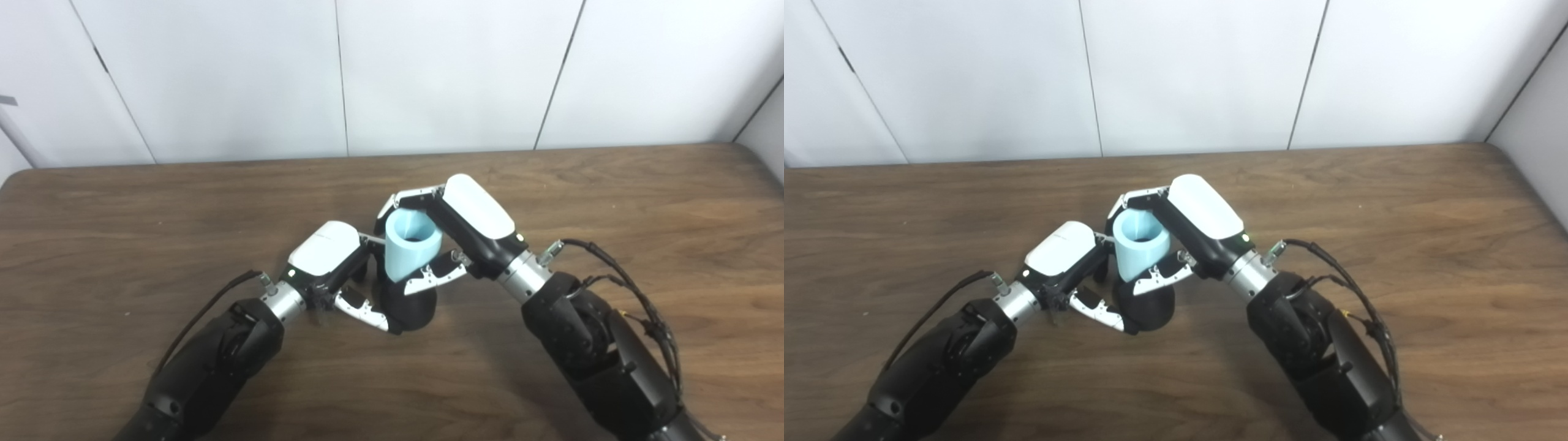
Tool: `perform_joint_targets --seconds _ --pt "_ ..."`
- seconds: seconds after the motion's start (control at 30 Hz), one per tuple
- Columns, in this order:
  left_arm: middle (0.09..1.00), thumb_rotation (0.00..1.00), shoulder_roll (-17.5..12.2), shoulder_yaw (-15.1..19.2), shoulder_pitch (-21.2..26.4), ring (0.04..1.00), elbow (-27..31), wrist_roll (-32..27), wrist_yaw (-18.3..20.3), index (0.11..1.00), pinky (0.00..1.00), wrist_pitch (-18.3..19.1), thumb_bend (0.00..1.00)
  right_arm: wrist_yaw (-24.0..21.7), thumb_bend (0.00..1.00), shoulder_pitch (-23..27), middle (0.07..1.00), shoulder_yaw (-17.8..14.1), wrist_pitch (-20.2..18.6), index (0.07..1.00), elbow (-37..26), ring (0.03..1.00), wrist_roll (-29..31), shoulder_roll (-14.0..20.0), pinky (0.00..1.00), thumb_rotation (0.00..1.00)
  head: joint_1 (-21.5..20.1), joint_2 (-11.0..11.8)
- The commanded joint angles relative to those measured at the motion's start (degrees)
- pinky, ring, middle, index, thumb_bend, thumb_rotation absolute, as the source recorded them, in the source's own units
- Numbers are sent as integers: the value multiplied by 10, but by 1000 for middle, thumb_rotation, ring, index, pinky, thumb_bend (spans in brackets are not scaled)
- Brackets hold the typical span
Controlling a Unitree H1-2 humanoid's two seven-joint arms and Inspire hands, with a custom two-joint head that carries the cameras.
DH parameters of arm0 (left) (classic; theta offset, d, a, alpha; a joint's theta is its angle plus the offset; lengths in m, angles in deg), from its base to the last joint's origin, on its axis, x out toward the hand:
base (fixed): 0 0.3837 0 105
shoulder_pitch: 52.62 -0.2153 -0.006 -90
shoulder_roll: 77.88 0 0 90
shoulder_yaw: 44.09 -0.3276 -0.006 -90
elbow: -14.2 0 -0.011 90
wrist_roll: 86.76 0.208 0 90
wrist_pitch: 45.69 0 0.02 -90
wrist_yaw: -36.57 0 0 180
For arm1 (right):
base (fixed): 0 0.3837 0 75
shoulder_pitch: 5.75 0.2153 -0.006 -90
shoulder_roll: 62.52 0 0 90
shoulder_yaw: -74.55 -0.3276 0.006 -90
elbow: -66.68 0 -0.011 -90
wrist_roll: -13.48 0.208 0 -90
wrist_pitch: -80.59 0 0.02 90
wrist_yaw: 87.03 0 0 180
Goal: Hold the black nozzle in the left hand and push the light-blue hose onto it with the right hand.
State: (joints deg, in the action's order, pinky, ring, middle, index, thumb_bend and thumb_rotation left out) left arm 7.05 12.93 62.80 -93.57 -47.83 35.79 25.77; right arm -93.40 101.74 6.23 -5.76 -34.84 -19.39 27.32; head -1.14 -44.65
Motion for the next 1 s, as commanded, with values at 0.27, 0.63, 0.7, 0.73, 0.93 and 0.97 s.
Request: perform_joint_targets --seconds 0.27,0.63,0.7,0.73,0.93,0.97 --pt "456 0 2 -27 -28 389 -32 33 40 502 315 3 523 -41 514 -34 468 23 -24 526 41 376 -9 -5 310 0 -3 1" --pt "446 0 5 -26 -27 374 -34 27 41 509 309 2 521 -48 870 -19 784 7 -64 844 -38 673 -45 -9 507 204 -4 2" --pt "445 0 5 -26 -28 374 -34 26 41 510 310 2 521 -52 884 -14 837 1 -75 887 -57 711 -51 -12 532 230 -5 3" --pt "445 0 5 -26 -28 375 -34 26 41 510 309 2 521 -55 888 -13 865 -1 -79 917 -62 729 -53 -13 544 243 -5 3" --pt "440 0 6 -24 -28 366 -33 24 45 513 300 6 521 -64 940 -6 956 -34 -101 998 -94 809 -14 -32 597 238 -6 6" --pt "438 0 6 -24 -27 365 -34 24 44 513 299 5 521 -62 956 -6 959 -42 -102 1000 -96 788 -4 -37 579 233 -6 6"
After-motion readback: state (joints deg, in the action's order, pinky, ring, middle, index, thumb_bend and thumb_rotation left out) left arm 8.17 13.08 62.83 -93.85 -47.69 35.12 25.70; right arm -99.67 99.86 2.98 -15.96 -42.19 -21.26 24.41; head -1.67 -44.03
